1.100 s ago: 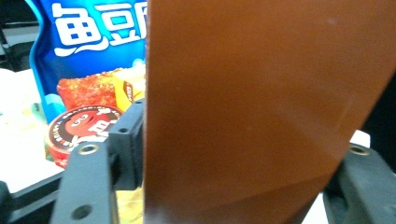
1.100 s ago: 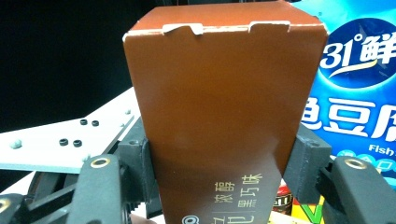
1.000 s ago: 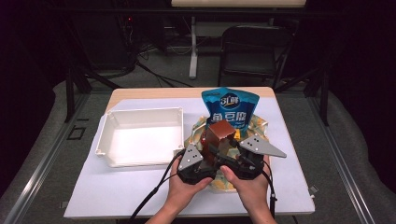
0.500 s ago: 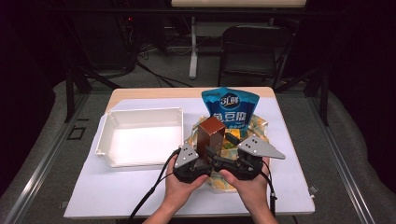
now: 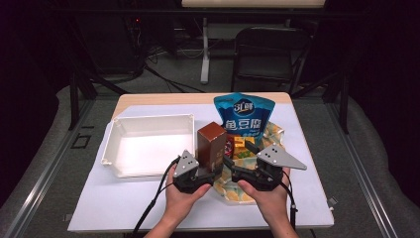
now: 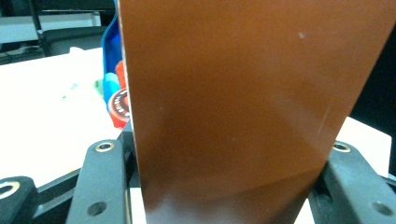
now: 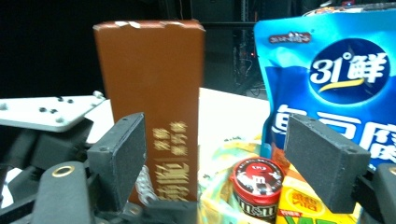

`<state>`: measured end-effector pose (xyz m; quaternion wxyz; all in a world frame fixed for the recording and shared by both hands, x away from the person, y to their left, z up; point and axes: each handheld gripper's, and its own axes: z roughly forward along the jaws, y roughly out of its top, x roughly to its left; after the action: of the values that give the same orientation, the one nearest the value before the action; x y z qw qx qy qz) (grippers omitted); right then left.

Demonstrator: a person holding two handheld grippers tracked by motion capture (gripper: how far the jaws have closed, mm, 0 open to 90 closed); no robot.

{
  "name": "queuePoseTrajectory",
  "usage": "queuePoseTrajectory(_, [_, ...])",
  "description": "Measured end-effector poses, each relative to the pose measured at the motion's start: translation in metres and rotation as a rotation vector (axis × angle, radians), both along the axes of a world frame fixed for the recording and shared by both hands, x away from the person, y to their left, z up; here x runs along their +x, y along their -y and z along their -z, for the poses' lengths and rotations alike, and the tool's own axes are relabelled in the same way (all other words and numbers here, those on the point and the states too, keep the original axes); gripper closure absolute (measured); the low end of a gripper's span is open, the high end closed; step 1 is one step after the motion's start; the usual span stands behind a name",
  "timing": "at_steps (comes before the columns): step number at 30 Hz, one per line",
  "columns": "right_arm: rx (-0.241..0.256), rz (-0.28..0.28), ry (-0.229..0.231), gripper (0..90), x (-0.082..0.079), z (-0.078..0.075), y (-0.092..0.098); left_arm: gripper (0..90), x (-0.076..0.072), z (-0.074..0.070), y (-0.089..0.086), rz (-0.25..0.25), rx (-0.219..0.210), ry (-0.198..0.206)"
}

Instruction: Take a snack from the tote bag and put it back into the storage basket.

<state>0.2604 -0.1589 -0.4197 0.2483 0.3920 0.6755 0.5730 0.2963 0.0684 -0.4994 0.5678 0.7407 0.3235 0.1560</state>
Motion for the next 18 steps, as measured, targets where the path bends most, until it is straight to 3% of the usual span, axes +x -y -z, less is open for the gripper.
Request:
queuePoseTrajectory(3, [-0.002,0.009,-0.001,20.8,0.001,0.003,0.004,43.6,0.0,0.0,-0.007,0.006,-0.002,-0.004])
queuePoseTrajectory(4, [-0.004,0.012,-0.002,20.9,0.001,0.005,0.006,43.6,-0.001,0.0,-0.008,-0.015,0.0,-0.001])
queuePoseTrajectory(18, [-0.027,0.073,-0.029,21.6,0.006,0.026,0.03,43.6,-0.002,0.0,-0.038,-0.057,0.005,-0.015])
